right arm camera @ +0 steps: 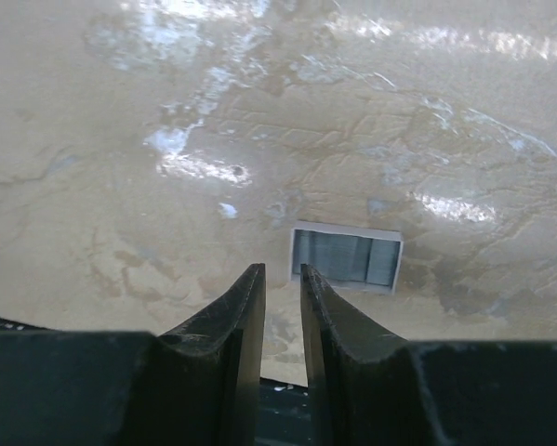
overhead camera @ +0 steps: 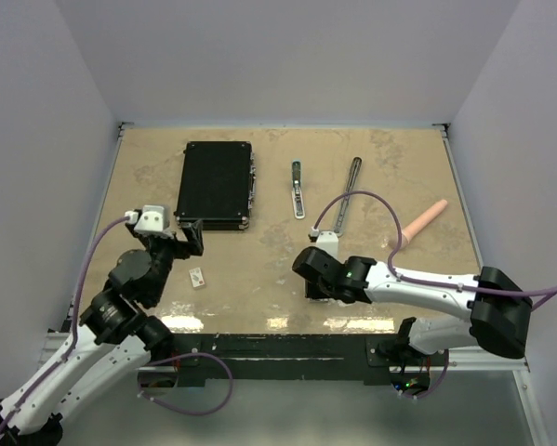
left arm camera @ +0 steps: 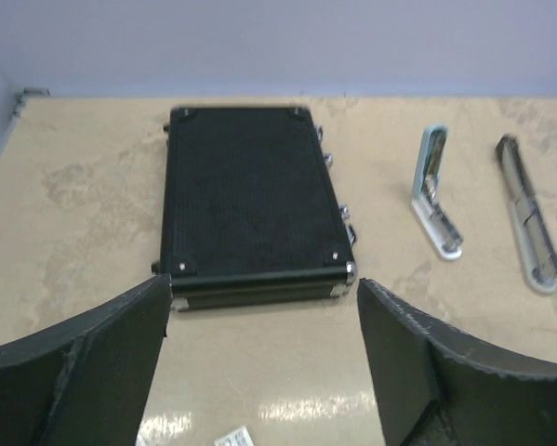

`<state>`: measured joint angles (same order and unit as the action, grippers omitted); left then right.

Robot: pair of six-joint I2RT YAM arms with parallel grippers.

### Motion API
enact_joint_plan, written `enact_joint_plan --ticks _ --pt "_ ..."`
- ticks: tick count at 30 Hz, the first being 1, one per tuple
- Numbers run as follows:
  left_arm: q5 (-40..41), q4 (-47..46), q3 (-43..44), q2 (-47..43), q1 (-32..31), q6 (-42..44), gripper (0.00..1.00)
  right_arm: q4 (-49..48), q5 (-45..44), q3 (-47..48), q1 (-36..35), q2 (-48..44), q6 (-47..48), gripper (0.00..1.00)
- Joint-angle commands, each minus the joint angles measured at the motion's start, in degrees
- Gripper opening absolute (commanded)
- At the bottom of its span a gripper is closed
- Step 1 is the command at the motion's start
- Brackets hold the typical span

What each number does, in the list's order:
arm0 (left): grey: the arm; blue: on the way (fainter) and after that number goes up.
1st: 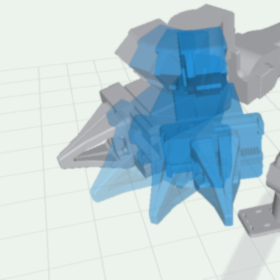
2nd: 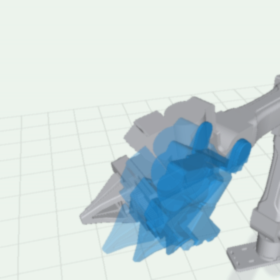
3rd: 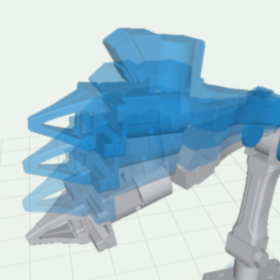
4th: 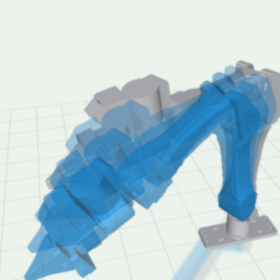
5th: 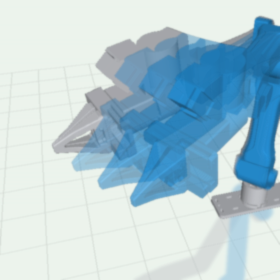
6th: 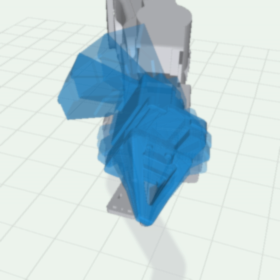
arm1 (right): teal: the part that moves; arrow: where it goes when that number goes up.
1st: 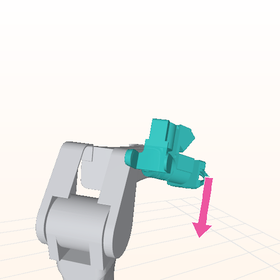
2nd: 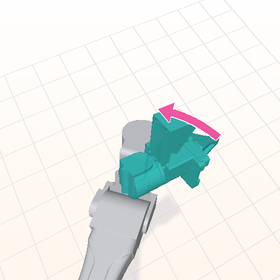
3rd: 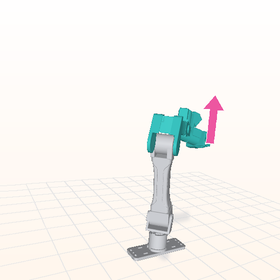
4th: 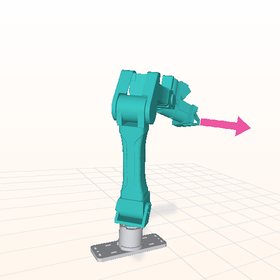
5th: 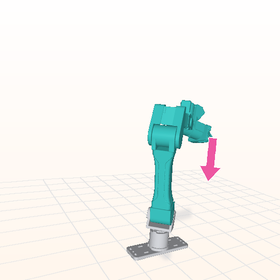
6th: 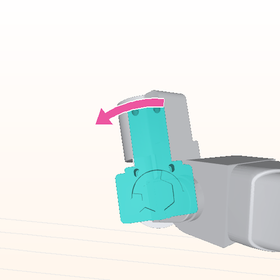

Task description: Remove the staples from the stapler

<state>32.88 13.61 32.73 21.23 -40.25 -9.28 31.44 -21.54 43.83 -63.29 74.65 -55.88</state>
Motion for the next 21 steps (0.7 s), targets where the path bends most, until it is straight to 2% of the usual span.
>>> enact_joint_plan --ticks 1,2,3,4,6,9,10,12,13,15,16,18,21 --pt "2.62 7.01 4.61 12.38 -0.01 -10.9 0.78 -5.33 2.29 0.29 -0.26 -4.16 4.11 0.25" --pt "3.84 8.53 6.1 14.43 0.08 -13.11 0.73 -6.9 2.29 -0.06 -0.17 -5.64 4.2 0.25" --pt "4.46 9.85 6.55 16.19 0.08 -15.57 0.62 -7.62 1.33 -0.85 -0.26 -6.44 4.11 0.25" --pt "4.64 11.77 6.9 18.9 0.69 -19.77 0.58 -8.41 0.37 -1.2 -0.17 -7.23 3.67 0.27" --pt "3.25 12.58 6.82 20.94 2.45 -22.7 0.51 -11.22 -0.87 -2.52 -0.17 -9.77 3.58 0.31" --pt "-3.51 14.34 6.3 23.15 11.13 -27.71 0.43 -14.82 -1.84 -4.1 -0.26 -12.15 4.2 0.42" --pt "-5.27 14.6 5.94 23.67 16.29 -30.25 0.41 -15.26 -2.53 -4.28 -0.17 -12.6 4.2 0.51" --pt "-7.83 17.22 5.06 24.64 20.8 -33.68 0.37 -16.23 -2.8 -4.28 -0.17 -12.87 4.55 0.58" --pt "-7.83 18.9 4.98 26.04 24.31 -37.79 0.36 -16.5 -2.98 -4.28 -0.26 -12.95 4.98 0.66" --pt "-7.22 23.54 4.54 27.71 26.79 -42.2 0.28 -17.2 -3.42 -4.54 -0.26 -12.87 5.34 0.74" --pt "-7.05 24.7 4.27 29.37 28.54 -46.4 0.24 -17.99 -3.51 -4.63 -0.08 -12.34 5.78 0.87" --pt "-8.44 26.46 3.13 31.05 29.7 -49.33 0.15 -18.78 -3.51 -5.16 -0.17 -11.9 6.3 0.99" --pt "-11.17 26.74 1.37 34.56 30.75 -53.9 0.05 -19.22 -3.42 -4.99 -0.08 -10.49 6.48 0.99"
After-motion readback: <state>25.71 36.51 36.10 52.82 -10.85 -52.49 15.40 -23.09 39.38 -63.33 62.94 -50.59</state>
